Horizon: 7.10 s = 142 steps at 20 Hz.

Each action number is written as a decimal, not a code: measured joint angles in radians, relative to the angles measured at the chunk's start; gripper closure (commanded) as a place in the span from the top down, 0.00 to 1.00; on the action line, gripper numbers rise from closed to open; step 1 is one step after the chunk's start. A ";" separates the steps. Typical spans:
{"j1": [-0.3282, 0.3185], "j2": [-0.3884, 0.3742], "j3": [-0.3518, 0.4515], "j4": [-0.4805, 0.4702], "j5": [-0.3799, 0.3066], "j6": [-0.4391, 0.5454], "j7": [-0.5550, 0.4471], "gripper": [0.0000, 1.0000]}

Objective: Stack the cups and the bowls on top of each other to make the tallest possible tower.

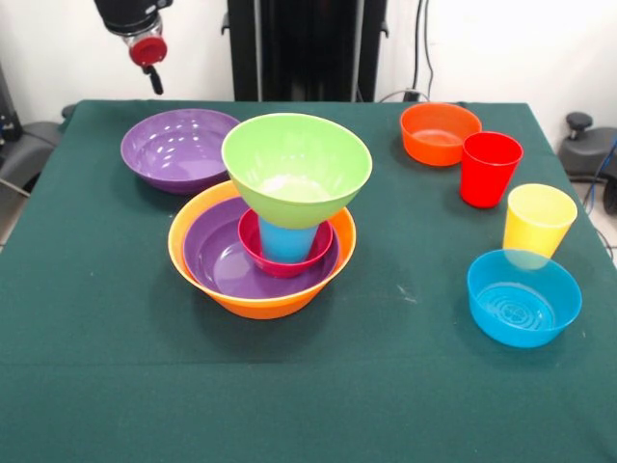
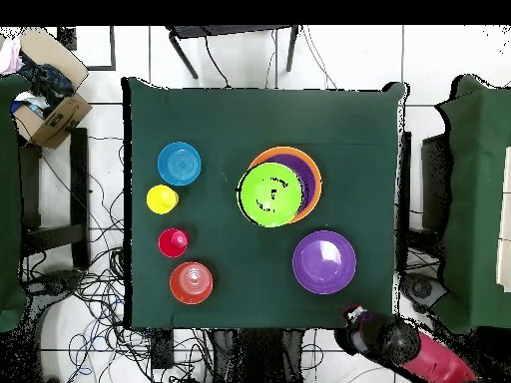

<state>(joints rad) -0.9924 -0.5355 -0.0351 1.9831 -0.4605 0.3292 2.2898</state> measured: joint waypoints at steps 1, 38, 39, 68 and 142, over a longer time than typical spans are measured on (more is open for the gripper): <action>-0.017 -0.002 0.009 0.001 -0.023 0.000 0.000 1.00; -0.177 0.178 0.083 -0.008 -0.319 -0.039 0.000 1.00; -0.177 0.177 0.084 -0.008 -0.320 -0.039 0.000 1.00; -0.196 0.080 0.119 -0.006 -0.248 -0.017 0.000 1.00; -0.161 0.032 0.161 -0.021 -0.054 -0.007 0.000 1.00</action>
<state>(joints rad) -1.1530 -0.5039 0.1264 1.9620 -0.5147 0.3226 2.2898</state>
